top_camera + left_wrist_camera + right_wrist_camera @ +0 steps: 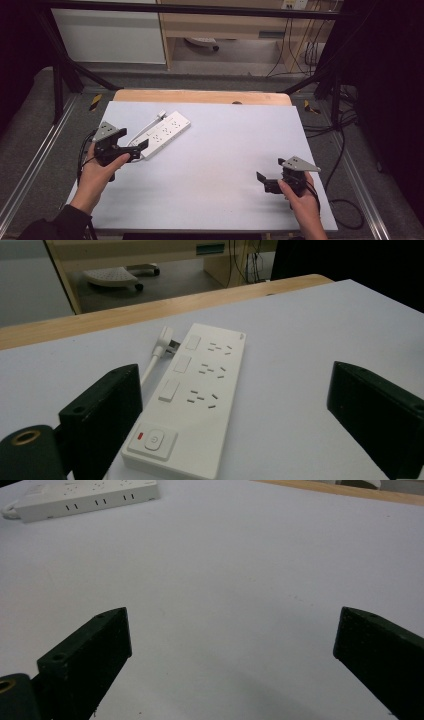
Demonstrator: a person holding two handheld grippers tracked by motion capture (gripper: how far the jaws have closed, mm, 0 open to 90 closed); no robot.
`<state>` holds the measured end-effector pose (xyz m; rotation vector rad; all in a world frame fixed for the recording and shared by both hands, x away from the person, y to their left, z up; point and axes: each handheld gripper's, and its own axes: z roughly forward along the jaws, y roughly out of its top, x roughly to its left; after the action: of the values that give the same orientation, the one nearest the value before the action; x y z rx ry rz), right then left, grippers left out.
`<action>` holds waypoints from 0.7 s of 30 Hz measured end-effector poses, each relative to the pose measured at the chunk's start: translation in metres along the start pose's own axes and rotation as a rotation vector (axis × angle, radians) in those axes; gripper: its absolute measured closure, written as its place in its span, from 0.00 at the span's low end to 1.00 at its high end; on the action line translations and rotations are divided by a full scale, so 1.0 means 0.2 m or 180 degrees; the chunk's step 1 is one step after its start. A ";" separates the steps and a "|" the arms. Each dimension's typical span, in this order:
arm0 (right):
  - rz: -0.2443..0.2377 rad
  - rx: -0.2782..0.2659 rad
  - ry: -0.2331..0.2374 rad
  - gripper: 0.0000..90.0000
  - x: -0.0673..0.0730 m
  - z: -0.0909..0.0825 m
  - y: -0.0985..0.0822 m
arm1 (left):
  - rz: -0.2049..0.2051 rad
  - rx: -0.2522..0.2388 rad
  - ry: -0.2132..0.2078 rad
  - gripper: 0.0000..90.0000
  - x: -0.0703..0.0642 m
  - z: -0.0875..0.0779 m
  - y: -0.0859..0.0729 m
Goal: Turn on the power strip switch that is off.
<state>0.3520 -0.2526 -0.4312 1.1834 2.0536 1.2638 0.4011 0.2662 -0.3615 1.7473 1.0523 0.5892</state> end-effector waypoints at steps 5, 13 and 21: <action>0.0031 -0.0015 0.0002 0.03 0.00 -0.01 0.00 | -0.0002 0.0001 -0.0015 0.08 0.00 0.03 0.00; 0.0055 -0.0001 -0.0010 0.03 0.00 0.00 -0.01 | 0.0038 0.0045 -0.0015 0.08 0.02 0.08 0.03; 0.0040 -0.0001 0.0011 0.03 0.01 0.00 0.00 | 0.0040 0.0073 0.0044 0.08 0.05 0.10 0.05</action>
<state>0.3511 -0.2506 -0.4321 1.1965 2.0515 1.2728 0.4261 0.2637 -0.3620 1.7731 1.0621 0.6000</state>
